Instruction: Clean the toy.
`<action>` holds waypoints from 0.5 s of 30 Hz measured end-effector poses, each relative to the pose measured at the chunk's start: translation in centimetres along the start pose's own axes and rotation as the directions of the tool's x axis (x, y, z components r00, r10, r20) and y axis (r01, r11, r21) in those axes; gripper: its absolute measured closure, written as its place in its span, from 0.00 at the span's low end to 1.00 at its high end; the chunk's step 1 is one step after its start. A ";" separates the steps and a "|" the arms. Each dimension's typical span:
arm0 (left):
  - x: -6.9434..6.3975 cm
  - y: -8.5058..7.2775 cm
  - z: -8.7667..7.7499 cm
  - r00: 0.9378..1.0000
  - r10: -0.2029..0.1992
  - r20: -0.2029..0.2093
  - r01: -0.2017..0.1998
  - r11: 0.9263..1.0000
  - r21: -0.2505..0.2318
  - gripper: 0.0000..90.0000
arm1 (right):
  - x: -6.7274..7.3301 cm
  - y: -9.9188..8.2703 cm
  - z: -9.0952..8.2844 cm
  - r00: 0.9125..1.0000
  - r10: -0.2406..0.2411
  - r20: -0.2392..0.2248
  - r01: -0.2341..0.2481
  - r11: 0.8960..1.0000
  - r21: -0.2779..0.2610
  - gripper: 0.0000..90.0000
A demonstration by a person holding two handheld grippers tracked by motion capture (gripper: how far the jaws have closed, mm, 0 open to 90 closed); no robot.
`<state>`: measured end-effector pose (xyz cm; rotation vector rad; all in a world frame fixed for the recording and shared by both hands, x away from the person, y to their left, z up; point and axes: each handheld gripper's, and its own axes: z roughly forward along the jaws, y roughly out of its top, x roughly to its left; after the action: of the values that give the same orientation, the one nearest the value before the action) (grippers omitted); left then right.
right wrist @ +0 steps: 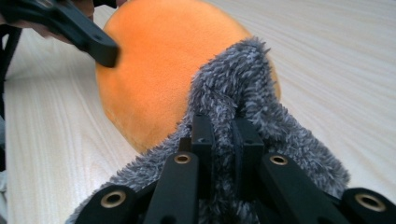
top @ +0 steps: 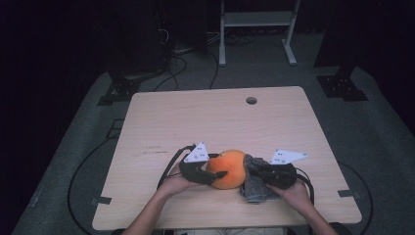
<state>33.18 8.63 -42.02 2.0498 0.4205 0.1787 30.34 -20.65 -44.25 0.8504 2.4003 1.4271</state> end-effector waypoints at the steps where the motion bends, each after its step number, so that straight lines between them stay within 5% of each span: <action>1: -0.1 0.2 0.1 1.000 -0.006 -0.007 0.006 1.000 0.003 0.24 | 0.0 -0.1 0.1 1.000 0.007 -0.002 -0.007 1.000 -0.002 0.90; 4: -0.4 0.2 0.3 0.998 0.050 -0.043 -0.049 0.999 0.016 0.35 | -0.4 0.2 -0.2 1.000 0.019 -0.004 -0.019 1.000 -0.004 0.90; 10: -0.6 -0.2 0.0 0.991 0.135 -0.018 -0.134 0.991 0.023 0.42 | 0.6 2.7 -0.5 0.999 -0.021 -0.039 0.017 0.993 -0.114 0.90; 15: 0.2 -0.9 -0.9 0.995 0.102 0.017 -0.102 0.995 0.015 0.43 | 0.3 2.6 0.3 0.999 -0.018 -0.033 0.015 0.996 -0.092 0.90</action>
<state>32.88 9.80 -42.34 2.0886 0.3087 0.2209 31.23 -19.30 -42.16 0.7891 2.3395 1.5441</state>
